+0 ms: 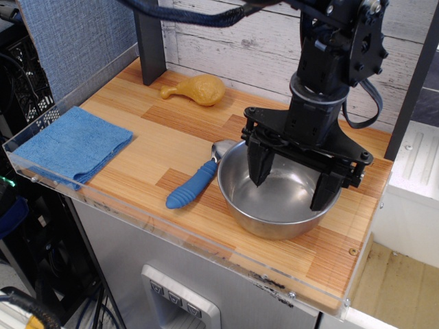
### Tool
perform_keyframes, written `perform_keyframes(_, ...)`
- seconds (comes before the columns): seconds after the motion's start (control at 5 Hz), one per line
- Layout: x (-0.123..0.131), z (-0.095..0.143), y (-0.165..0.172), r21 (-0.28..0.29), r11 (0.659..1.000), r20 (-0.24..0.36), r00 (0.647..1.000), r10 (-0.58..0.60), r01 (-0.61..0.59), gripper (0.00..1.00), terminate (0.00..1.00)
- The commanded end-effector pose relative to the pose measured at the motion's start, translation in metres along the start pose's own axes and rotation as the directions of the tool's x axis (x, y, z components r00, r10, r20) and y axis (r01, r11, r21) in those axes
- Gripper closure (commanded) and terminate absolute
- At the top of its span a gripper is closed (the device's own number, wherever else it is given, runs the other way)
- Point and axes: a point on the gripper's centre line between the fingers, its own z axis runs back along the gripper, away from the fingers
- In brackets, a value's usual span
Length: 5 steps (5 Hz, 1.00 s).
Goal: Move the pot from left side to right side
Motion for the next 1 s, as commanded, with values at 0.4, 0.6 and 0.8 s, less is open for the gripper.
perform_keyframes(0.4,-0.0087,0.0094,-0.0013,-0.009,1.000,0.033,0.999,0.002,-0.001,0.00,0.00)
perform_keyframes(0.6,-0.0087,0.0094,-0.0013,-0.009,1.000,0.033,0.999,0.002,-0.001,0.00,0.00)
perform_keyframes(0.8,-0.0087,0.0094,-0.0013,-0.009,1.000,0.033,0.999,0.002,-0.001,0.00,1.00)
